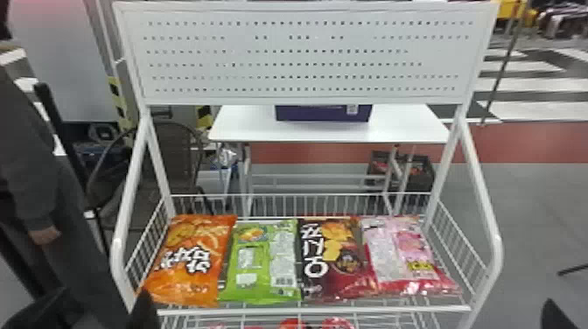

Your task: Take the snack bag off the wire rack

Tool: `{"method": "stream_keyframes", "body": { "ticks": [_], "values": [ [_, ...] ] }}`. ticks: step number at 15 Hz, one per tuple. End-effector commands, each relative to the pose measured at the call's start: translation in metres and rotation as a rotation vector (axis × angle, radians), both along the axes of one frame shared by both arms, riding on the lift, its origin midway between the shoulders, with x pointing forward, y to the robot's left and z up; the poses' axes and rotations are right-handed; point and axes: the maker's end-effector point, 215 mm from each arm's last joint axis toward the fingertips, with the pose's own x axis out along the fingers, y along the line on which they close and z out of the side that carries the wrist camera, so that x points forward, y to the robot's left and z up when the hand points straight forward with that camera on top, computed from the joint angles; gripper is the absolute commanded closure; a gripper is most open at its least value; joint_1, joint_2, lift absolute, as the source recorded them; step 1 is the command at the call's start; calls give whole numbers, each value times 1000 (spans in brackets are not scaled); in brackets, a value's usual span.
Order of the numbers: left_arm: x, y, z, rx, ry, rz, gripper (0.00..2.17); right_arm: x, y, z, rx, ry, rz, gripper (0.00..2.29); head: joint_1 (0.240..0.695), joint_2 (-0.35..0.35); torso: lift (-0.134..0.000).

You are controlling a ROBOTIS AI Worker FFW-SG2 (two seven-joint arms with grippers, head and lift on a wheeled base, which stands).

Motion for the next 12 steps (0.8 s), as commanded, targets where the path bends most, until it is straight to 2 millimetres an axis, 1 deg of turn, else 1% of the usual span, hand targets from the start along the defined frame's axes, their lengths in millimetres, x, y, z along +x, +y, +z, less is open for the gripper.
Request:
{"method": "stream_keyframes", "body": {
  "ticks": [1, 8, 9, 10, 11, 12],
  "values": [
    [0, 0, 1, 0, -4, 0, 164, 0, 1, 0, 1, -1, 1, 97, 499, 0, 0],
    [-1, -2, 3, -4, -10, -3, 164, 0, 1, -1, 5, 1, 1, 97, 499, 0, 0],
    [-2, -3, 6, -8, -17, -4, 164, 1, 2, -2, 7, 1, 2, 97, 499, 0, 0],
    [-4, -4, 9, -11, -24, -6, 164, 6, 2, -3, 6, -4, 6, 97, 499, 0, 0],
    [-7, -7, 15, -20, -44, -10, 164, 18, 6, -13, 1, 11, 15, 97, 499, 0, 0],
    [-8, -12, 16, -23, -47, -19, 164, 36, 11, -26, -4, 47, 21, 97, 499, 0, 0]
  ]
}}
